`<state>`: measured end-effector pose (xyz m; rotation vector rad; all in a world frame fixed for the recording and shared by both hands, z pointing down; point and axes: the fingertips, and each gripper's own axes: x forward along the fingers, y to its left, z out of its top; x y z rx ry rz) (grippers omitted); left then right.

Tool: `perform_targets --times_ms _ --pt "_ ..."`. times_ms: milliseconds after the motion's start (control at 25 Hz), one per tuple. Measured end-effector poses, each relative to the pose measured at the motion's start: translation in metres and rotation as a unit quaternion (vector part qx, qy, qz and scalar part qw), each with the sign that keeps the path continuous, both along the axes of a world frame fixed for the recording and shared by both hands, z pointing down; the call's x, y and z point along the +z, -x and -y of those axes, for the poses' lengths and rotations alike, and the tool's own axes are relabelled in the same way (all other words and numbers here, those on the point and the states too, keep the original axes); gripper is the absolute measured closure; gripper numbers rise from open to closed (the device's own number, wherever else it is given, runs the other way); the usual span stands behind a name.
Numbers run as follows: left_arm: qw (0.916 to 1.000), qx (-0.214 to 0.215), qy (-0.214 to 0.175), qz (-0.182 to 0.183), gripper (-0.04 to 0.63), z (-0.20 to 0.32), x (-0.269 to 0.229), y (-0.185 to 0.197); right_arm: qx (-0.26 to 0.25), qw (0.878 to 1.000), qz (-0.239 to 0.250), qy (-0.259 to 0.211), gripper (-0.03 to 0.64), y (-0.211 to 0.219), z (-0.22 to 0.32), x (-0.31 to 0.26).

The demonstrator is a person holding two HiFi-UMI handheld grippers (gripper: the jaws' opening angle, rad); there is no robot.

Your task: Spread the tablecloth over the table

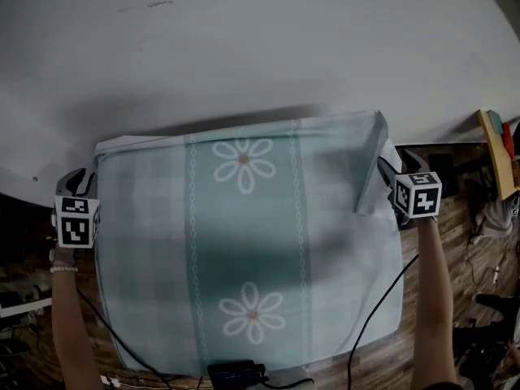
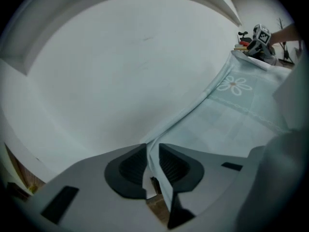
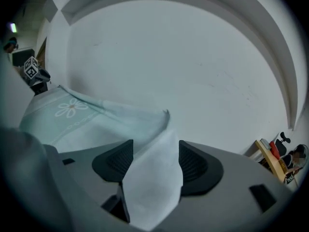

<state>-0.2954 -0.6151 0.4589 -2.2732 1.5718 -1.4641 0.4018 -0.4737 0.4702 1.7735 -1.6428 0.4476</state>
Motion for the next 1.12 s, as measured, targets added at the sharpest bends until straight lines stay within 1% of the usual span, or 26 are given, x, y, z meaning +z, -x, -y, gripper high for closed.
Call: perform_targets --times_ms 40,80,120,200,320,400,440,480,520,600,680,840,1000,1120 --pt "0.9997 0.005 -0.022 -0.008 0.535 -0.012 -0.005 -0.012 -0.001 1.000 0.007 -0.003 0.328 0.007 -0.013 0.001" --pt "0.9990 0.013 -0.037 -0.021 0.568 -0.025 -0.007 -0.026 0.001 1.000 0.020 -0.004 0.328 0.015 -0.026 0.005" --pt "0.9981 0.021 -0.044 -0.037 0.572 -0.038 -0.007 -0.040 0.003 0.999 0.035 -0.002 0.328 0.024 -0.039 0.012" --pt "0.9963 0.034 -0.042 -0.067 0.575 -0.062 -0.001 -0.065 0.001 0.998 0.055 0.013 0.328 0.045 -0.061 0.030" --pt "0.9949 0.036 -0.027 -0.090 0.578 -0.091 0.016 -0.090 0.000 0.998 0.053 0.037 0.328 0.064 -0.082 0.060" --pt "0.9945 0.035 -0.016 -0.097 0.580 -0.105 0.026 -0.100 0.024 0.998 0.048 0.026 0.330 0.060 -0.086 0.067" --pt "0.9946 0.035 -0.012 -0.097 0.580 -0.111 0.030 -0.103 0.036 0.998 0.037 0.022 0.376 0.055 -0.086 0.068" --pt "0.9947 0.036 -0.009 -0.096 0.580 -0.115 0.033 -0.105 0.043 0.999 0.017 0.024 0.532 0.050 -0.086 0.067" --pt "0.9950 0.036 -0.007 -0.093 0.580 -0.117 0.036 -0.106 0.047 0.999 -0.007 0.028 0.581 0.043 -0.085 0.065" --pt "0.9955 0.034 -0.003 -0.089 0.580 -0.118 0.040 -0.105 0.055 0.996 -0.060 0.034 0.583 0.021 -0.079 0.058" --pt "0.9957 0.030 0.000 -0.087 0.580 -0.117 0.043 -0.103 0.082 0.991 -0.101 0.031 0.584 -0.017 -0.072 0.050" --pt "0.9960 0.028 0.003 -0.085 0.580 -0.113 0.045 -0.101 0.143 0.977 -0.159 0.013 0.584 -0.087 -0.057 0.009" --pt "0.9961 0.023 0.008 -0.085 0.580 -0.109 0.050 -0.098 0.185 0.960 -0.209 -0.021 0.586 -0.140 -0.038 -0.048" --pt "0.9965 0.022 0.013 -0.080 0.580 -0.109 0.055 -0.099 0.206 0.949 -0.236 -0.035 0.586 -0.171 -0.025 -0.080"
